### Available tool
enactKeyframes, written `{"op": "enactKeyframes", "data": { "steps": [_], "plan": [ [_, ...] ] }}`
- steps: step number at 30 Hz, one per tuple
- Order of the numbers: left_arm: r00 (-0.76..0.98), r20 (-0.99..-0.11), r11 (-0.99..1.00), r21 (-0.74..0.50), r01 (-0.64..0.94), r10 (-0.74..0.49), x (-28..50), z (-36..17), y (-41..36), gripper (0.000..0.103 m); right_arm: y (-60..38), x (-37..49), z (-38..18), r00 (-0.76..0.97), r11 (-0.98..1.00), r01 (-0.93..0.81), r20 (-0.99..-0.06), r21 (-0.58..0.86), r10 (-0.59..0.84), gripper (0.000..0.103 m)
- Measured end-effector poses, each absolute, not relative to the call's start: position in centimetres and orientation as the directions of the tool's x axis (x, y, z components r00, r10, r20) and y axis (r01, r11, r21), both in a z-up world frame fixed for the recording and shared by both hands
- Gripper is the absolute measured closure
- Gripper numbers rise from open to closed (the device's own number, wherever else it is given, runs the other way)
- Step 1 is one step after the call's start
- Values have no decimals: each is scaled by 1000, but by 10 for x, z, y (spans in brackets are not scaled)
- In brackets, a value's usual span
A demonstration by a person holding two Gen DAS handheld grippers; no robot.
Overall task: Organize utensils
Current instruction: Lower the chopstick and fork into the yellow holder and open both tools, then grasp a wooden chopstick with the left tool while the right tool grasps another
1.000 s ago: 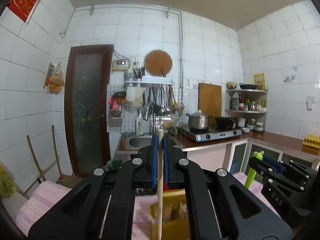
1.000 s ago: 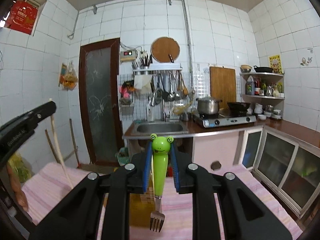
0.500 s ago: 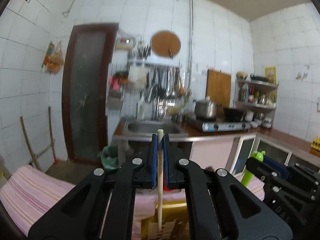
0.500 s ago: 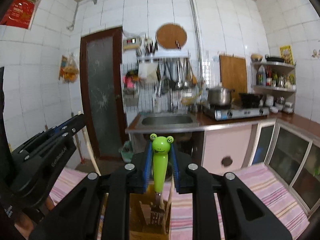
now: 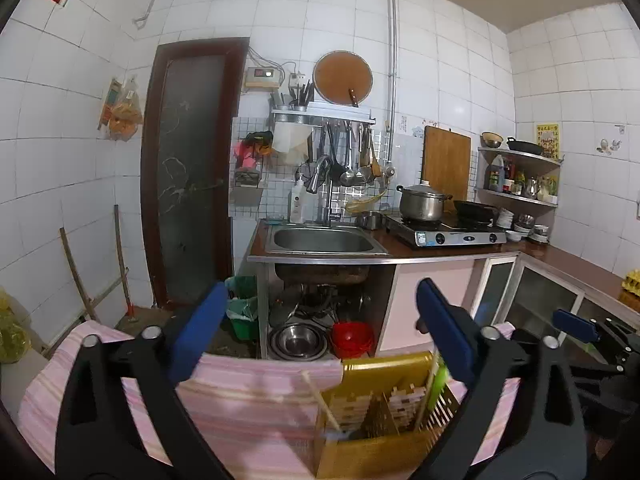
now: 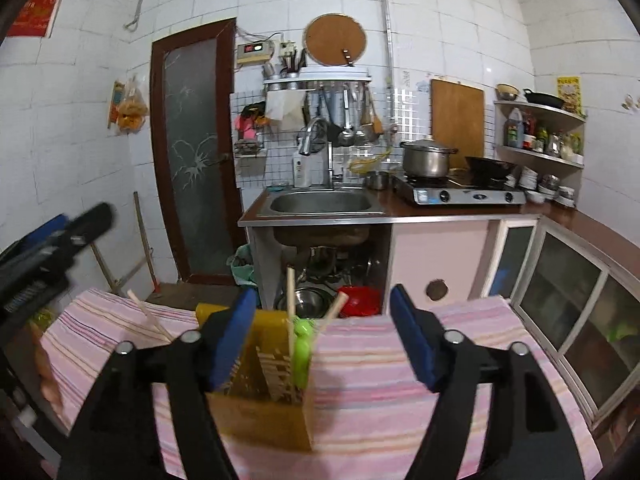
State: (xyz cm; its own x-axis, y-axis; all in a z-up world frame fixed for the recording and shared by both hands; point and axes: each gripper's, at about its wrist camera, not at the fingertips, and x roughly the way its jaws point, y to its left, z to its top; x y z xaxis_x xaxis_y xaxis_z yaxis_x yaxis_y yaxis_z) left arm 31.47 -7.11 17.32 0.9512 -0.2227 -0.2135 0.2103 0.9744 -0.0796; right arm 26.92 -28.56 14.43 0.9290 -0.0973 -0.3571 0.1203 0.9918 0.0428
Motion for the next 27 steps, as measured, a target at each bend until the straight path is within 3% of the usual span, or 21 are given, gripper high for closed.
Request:
{"op": "enactKeyframes", "data": {
  "steps": [4, 8, 17, 27],
  "plan": [
    [943, -253, 977, -63, 206, -215, 282, 173, -54, 5, -290, 226, 132, 919, 989, 134, -381, 57, -102, 24],
    [929, -315, 981, -33, 193, -193, 256, 152, -41, 5, -285, 201, 103, 895, 989, 131, -437, 64, -91, 23],
    [846, -515, 990, -49, 132, -138, 242, 57, -15, 5, -262, 186, 13, 806, 992, 119, -587, 50, -67, 23],
    [766, -636, 995, -34, 93, -93, 248, -13, -7, 5, -227, 193, -37, 732, 1000, 29, -681, -9, -27, 23]
  ]
}}
